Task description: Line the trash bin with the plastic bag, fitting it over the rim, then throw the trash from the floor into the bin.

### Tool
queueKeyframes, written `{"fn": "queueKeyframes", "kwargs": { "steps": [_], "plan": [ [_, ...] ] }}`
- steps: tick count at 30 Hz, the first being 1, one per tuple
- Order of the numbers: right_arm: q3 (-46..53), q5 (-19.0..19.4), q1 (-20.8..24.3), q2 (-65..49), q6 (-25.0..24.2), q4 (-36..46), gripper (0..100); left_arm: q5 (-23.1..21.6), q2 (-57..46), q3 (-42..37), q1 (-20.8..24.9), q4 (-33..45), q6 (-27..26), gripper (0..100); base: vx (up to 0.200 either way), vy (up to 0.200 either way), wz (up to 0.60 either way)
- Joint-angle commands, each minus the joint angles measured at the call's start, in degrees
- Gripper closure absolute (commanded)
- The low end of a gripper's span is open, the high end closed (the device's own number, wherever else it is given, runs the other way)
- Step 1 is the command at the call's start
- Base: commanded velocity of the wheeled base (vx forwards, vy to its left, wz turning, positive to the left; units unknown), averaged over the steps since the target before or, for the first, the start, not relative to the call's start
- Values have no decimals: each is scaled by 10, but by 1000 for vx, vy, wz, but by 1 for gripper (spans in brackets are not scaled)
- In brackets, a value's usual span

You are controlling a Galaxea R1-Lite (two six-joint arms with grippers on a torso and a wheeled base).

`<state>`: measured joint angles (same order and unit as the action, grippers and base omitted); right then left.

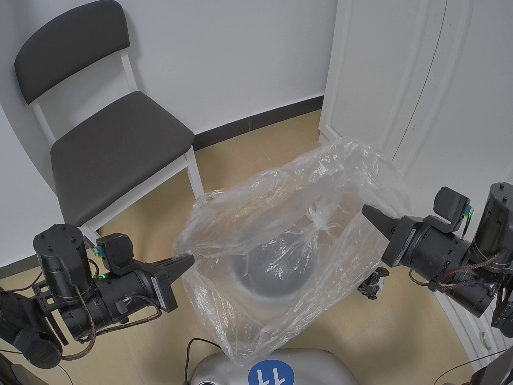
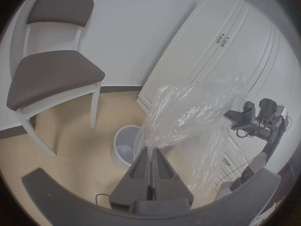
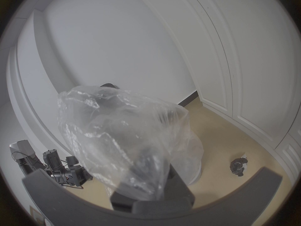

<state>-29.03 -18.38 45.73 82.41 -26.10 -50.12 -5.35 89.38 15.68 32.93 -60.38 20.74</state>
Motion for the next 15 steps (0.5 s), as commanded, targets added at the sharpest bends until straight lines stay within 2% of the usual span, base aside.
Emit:
{"fn": "queueKeyframes", "kwargs": {
  "steps": [1,10,15],
  "plan": [
    [5,2,0,1,0,-1,100,1,2,-6,-1,-2,-1,100,0,0,0],
    [9,5,5,3,1,-1,100,1,10,-57,3,-86,-10,100,0,0,0],
    [10,5,5,3,1,0,100,0,21,-62,4,-98,-9,100,0,0,0]
  ]
}}
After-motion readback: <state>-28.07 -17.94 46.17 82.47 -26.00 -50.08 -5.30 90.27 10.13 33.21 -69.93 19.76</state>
